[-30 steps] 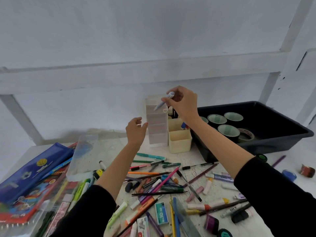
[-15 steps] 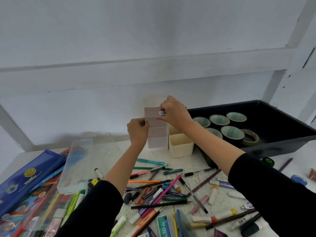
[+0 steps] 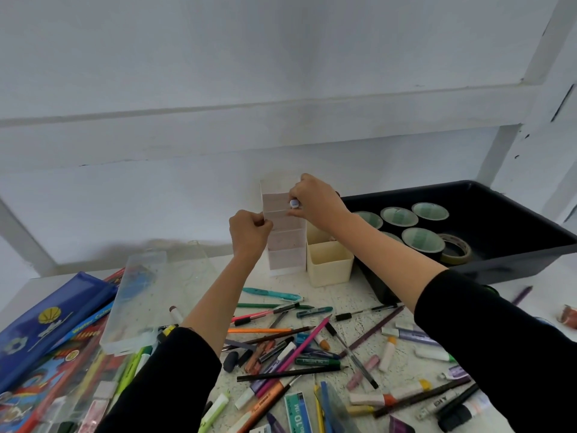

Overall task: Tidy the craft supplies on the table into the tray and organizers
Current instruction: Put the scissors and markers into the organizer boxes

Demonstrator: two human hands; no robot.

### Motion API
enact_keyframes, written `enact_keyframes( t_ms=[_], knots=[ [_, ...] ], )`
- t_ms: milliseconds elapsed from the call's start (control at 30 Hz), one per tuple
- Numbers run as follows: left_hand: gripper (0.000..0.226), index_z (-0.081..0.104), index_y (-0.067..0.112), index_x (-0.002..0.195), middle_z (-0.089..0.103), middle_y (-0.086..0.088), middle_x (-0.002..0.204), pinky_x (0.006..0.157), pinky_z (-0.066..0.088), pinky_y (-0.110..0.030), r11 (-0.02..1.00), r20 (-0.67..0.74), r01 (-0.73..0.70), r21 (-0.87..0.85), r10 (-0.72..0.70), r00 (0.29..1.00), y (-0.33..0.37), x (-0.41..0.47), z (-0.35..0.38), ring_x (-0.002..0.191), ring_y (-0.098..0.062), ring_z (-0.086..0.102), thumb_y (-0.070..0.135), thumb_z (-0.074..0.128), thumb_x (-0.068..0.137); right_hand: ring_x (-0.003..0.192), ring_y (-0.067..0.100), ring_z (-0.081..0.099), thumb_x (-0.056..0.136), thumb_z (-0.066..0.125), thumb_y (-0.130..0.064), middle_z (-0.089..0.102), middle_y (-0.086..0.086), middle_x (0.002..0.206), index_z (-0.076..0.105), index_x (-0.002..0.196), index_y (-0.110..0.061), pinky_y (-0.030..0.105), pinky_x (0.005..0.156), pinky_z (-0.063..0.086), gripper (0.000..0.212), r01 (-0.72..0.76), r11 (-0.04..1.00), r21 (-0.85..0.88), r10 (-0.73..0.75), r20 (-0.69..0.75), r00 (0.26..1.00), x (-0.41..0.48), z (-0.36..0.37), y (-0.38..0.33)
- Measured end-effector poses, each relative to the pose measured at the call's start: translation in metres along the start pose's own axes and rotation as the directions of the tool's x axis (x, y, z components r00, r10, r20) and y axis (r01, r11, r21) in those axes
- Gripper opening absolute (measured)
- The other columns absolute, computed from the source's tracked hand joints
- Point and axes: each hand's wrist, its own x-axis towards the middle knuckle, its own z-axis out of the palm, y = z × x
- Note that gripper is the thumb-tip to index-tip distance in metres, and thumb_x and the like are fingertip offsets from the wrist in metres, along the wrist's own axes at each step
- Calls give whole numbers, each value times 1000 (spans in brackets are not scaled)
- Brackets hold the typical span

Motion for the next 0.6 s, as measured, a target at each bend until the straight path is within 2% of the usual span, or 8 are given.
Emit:
enact_keyframes(
  t_ms=[133,200,333,500,600],
  knots=[
    [24,55,-6,53,35,-6,46,43,24,-14,1000,-29,9,22,-8,1000,4,-5,2,43,-13,23,-3,57,76,84,21,57,86,65,-32,49,5,87,65,90,-6,25,66,37,27,7,1000,-28,-7,1,1000,-1,-7,-2],
    [24,53,-6,52,32,-6,47,42,24,-15,999,-34,13,29,-12,999,6,-6,2,44,-13,20,-4,56,76,82,22,57,86,64,-30,50,6,90,65,91,-6,26,66,38,25,7,999,-33,-7,-6,1000,-1,-9,-3],
    [23,52,-13,53,32,-9,50,49,25,-23,999,-21,-15,39,16,1000,2,-6,2,51,-18,22,-3,58,74,89,25,58,84,68,-24,53,12,106,63,100,-6,28,72,43,25,-7,996,-91,9,27,1000,3,0,-8],
    [26,50,-10,51,28,-7,47,44,23,-17,998,-14,-56,38,57,998,-1,-6,-1,50,-16,19,-3,58,74,101,21,50,89,63,-21,61,11,95,62,96,-3,27,72,42,20,9,982,-188,-16,-39,999,4,17,-10],
    [21,60,-12,60,38,-10,49,44,26,-15,998,-10,-51,40,51,999,-2,-7,-1,48,-16,25,-1,58,78,108,22,46,89,63,-21,62,10,93,62,99,-1,28,72,45,23,13,980,-198,-23,-48,999,1,19,-6]
  ],
)
